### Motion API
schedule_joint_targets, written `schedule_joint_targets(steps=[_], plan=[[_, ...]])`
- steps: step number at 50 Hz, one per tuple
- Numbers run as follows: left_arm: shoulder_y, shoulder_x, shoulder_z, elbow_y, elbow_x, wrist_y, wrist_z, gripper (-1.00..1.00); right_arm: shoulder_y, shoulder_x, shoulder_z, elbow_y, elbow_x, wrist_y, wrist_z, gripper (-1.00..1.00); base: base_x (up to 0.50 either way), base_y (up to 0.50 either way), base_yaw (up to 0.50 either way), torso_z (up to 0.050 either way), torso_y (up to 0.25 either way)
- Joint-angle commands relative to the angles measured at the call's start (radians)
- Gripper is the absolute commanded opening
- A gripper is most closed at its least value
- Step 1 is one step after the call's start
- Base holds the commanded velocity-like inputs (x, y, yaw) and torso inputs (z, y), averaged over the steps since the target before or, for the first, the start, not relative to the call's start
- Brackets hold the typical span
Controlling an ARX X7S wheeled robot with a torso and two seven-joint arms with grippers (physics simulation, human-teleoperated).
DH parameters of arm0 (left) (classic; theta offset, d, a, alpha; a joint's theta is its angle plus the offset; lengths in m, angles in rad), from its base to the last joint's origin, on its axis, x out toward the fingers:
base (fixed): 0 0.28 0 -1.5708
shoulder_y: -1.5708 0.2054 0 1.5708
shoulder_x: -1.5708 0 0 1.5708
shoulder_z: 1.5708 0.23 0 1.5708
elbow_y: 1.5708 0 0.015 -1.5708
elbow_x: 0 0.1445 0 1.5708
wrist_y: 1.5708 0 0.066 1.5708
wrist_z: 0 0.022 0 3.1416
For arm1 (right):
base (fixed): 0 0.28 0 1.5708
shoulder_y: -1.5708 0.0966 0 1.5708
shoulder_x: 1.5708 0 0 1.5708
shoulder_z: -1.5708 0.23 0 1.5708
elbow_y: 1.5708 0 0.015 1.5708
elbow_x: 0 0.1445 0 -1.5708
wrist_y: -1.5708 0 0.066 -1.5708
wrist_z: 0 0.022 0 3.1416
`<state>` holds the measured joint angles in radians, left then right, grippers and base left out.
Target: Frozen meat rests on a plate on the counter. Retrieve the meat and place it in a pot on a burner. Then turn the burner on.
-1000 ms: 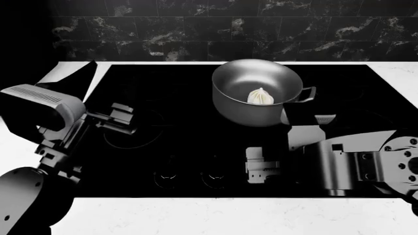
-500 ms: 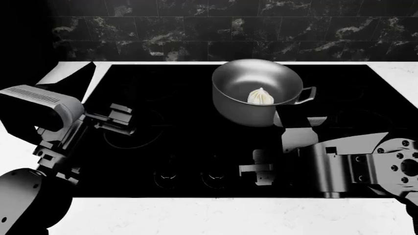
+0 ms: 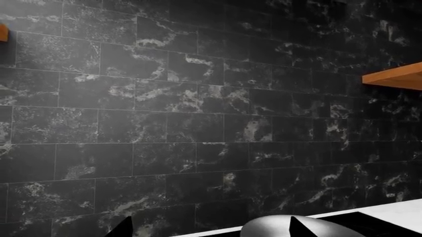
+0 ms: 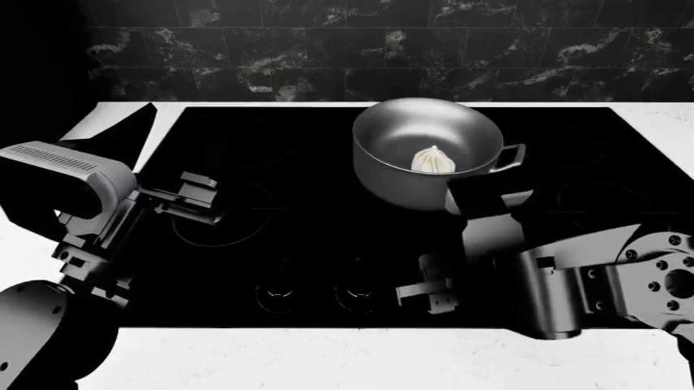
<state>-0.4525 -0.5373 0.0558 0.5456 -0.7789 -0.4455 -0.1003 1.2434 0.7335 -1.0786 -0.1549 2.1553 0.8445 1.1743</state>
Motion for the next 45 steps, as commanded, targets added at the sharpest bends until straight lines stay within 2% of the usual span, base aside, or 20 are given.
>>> schedule_joint_targets(steps=[1,30,45], plan=[[0.002,-0.003,-0.002,0.007,-0.005,0.000,-0.005,1.00,0.063,0.015,-0.023,0.024,-0.153,0.116,-0.065,-1.00,0.00,0.00,0.00,0.000,0.000],[-0.020,-0.006,0.022,0.016,0.002,-0.018,-0.024,1.00,0.067,0.039,-0.051,-0.020,-0.279,0.204,-0.248,-1.00,0.00,0.00,0.00,0.000,0.000],[-0.077,0.006,0.072,0.022,0.033,-0.055,-0.054,1.00,0.061,0.088,-0.058,-0.066,-0.431,0.231,-0.416,-1.00,0.00,0.00,0.00,0.000,0.000]])
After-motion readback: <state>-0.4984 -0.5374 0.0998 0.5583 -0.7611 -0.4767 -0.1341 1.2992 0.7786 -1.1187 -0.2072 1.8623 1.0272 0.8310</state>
